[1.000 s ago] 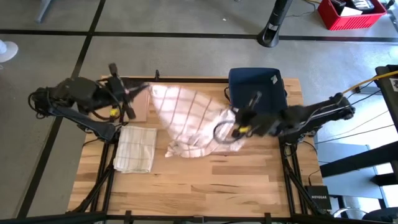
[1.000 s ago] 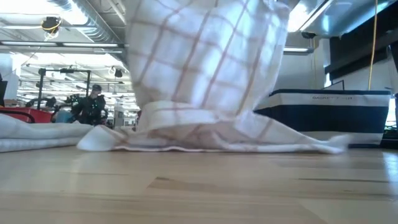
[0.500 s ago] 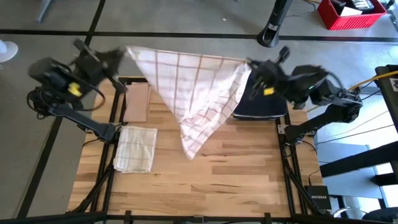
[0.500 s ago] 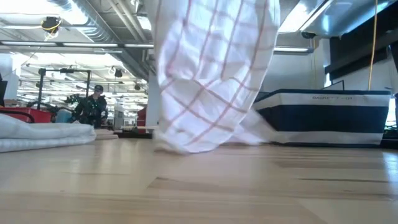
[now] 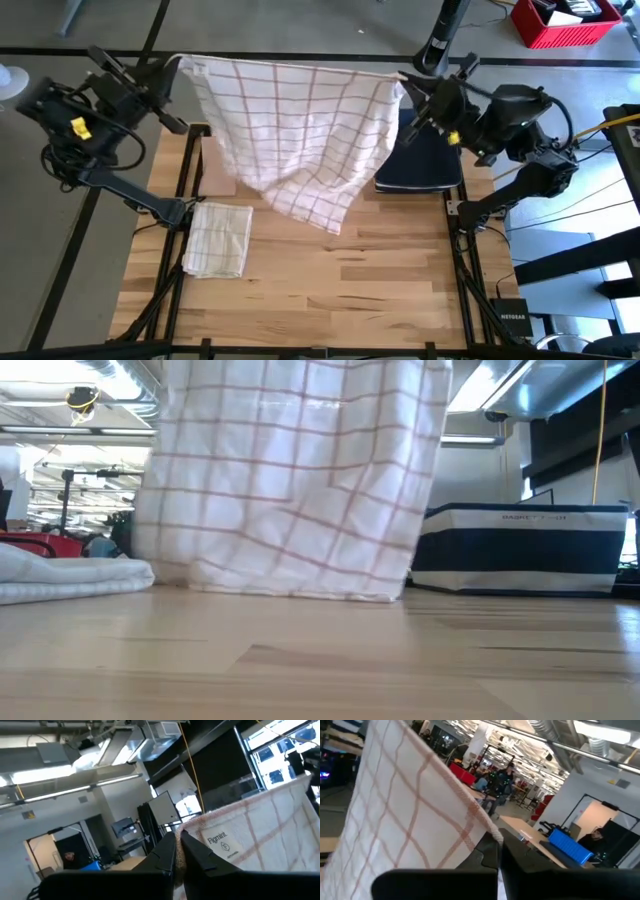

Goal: Fold towel
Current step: Fold the white squared towel

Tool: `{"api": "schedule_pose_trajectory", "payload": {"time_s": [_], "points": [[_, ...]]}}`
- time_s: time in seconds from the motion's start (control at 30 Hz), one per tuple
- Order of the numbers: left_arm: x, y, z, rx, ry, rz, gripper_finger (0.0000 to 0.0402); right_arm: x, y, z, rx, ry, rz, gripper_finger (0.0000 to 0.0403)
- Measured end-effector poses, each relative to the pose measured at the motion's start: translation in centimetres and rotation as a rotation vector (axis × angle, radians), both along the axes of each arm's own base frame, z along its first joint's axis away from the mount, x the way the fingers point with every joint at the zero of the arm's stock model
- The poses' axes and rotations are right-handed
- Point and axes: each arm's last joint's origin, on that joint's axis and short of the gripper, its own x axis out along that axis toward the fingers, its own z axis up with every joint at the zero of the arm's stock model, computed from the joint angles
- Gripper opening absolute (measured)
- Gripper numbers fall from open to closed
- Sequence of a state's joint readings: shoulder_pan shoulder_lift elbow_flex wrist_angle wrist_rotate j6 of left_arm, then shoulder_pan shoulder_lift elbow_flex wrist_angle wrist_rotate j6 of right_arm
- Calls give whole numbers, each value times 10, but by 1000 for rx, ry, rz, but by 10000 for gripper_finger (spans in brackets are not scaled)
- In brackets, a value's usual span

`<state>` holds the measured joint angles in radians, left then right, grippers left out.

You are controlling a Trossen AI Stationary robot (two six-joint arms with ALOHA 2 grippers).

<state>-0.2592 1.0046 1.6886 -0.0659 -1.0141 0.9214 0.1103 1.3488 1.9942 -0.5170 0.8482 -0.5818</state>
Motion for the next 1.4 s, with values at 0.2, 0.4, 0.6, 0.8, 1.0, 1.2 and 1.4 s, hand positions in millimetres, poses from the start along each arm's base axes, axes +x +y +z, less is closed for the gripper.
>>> {"api": "schedule_pose_trajectory", "payload": {"time_s": [0.2,0.4,0.6,0.8,1.0,1.2,1.4], "points": [[6,-2,-12,-34,84,-28,5,-9,-1,14,37,-38,-2,5],[12,-3,-29,-89,179,-53,3,-16,0,-3,178,79,66,4],[7,-1,-26,-105,150,-23,3,-18,4,-23,323,226,212,7],[-2,1,-43,-206,193,-32,2,1,10,-62,486,406,292,8],[-5,1,-84,-439,337,-65,2,36,16,-137,583,633,279,8],[10,-5,-134,-648,488,3,2,67,25,-225,735,708,399,9],[33,-12,-190,-666,677,47,2,73,27,-305,841,658,423,9]]}}
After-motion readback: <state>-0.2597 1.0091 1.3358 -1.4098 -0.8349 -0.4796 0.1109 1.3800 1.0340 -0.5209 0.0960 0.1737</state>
